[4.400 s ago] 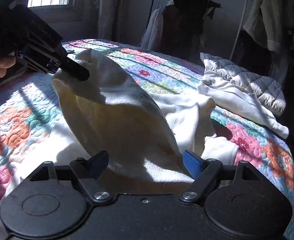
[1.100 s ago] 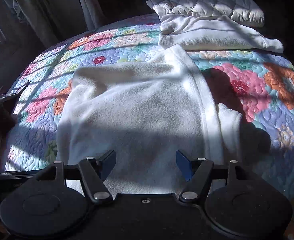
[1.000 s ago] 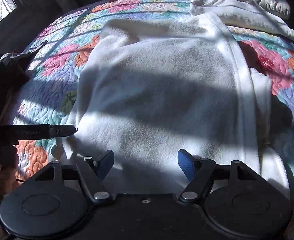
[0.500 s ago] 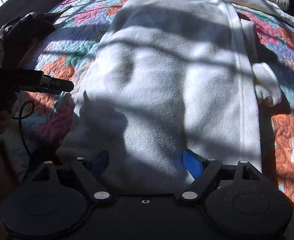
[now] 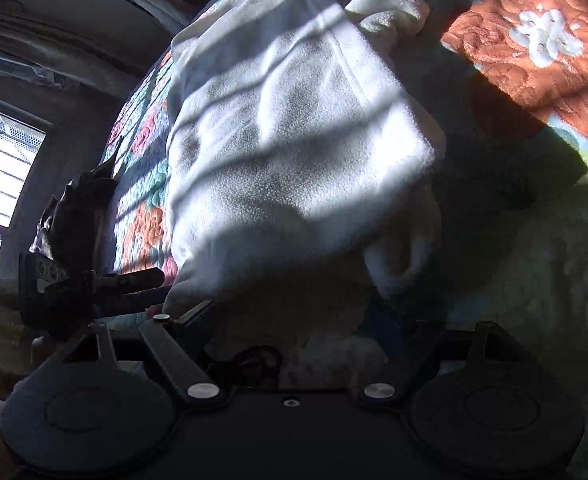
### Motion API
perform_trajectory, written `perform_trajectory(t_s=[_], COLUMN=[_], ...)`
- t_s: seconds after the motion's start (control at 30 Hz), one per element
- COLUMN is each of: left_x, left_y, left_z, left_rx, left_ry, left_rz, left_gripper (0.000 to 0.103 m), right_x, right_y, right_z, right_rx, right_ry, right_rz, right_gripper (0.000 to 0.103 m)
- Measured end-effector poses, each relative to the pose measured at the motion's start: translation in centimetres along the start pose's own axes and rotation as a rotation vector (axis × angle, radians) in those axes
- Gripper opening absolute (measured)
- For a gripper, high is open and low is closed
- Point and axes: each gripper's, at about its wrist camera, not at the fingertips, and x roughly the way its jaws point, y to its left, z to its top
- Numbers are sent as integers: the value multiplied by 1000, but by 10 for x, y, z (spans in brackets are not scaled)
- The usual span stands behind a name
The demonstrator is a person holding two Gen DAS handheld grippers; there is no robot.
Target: Fold clothes
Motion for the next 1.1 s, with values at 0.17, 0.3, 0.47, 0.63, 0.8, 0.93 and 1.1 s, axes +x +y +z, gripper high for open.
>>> perform_trajectory(t_s=[0.17, 0.3, 0.47, 0.63, 0.8, 0.93, 1.1], left_x=[-2, -6, -13, -38, -52, -57, -64], left_y=[-14, -31, -42, -35, -47, -70, -105], left_z=[-5, -3, -4, 12, 18, 4, -13], left_rx=[114, 214, 288, 168, 260, 348, 574], left_ry=[-63, -107, -160, -296, -402, -403, -445], left_rz=[70, 40, 80, 38, 4, 43, 23], left_gripper=[56, 56, 58, 58, 62, 65, 78], right_x=[26, 42, 49, 30, 26, 31, 38], right_y=[3, 5, 41, 79, 118, 135, 151], right_z=[1, 7, 16, 33, 57, 74, 80], right_rx=[3, 33, -173, -327, -404, -387, -400], right_ry=[-50, -78, -153, -237, -286, -279, -256], right_rz=[27, 17, -24, 11, 28, -6, -46], right_gripper=[87, 94, 57, 41, 34, 33, 33])
